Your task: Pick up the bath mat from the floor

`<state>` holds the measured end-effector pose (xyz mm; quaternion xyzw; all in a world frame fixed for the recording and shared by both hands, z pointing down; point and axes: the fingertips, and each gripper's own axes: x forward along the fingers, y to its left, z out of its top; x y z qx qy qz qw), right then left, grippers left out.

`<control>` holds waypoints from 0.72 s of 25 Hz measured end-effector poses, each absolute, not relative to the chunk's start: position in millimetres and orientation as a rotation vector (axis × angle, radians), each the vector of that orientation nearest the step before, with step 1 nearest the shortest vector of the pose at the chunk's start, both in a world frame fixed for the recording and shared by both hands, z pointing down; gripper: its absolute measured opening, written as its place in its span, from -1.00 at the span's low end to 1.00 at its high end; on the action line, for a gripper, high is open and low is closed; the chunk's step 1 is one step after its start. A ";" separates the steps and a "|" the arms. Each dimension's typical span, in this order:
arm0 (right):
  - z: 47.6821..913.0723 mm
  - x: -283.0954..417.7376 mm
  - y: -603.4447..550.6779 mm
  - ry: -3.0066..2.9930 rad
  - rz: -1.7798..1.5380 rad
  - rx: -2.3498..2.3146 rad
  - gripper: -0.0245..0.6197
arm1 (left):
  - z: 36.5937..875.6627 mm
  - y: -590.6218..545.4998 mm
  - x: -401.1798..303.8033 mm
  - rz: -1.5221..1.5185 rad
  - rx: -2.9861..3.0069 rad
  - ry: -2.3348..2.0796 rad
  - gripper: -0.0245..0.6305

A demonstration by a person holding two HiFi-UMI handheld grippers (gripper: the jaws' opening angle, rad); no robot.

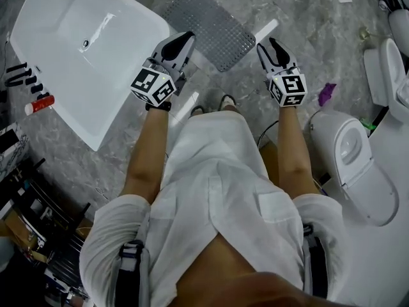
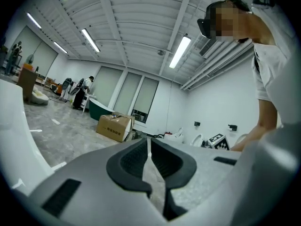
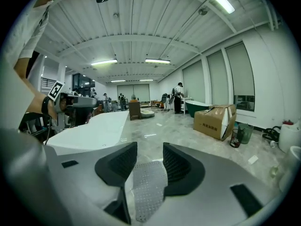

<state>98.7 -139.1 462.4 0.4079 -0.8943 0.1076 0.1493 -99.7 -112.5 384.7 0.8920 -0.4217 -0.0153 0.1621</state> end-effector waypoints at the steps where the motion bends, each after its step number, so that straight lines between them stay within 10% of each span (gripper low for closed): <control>1: 479.6 96.2 -142.3 -2.567 0.323 1.173 -0.33 | 399.6 -116.3 -98.1 -0.043 2.545 -1.192 -0.87; 18: 789.1 94.9 -201.8 -2.470 0.468 1.188 -0.26 | 670.3 -178.9 -51.1 0.020 2.591 -1.054 -0.87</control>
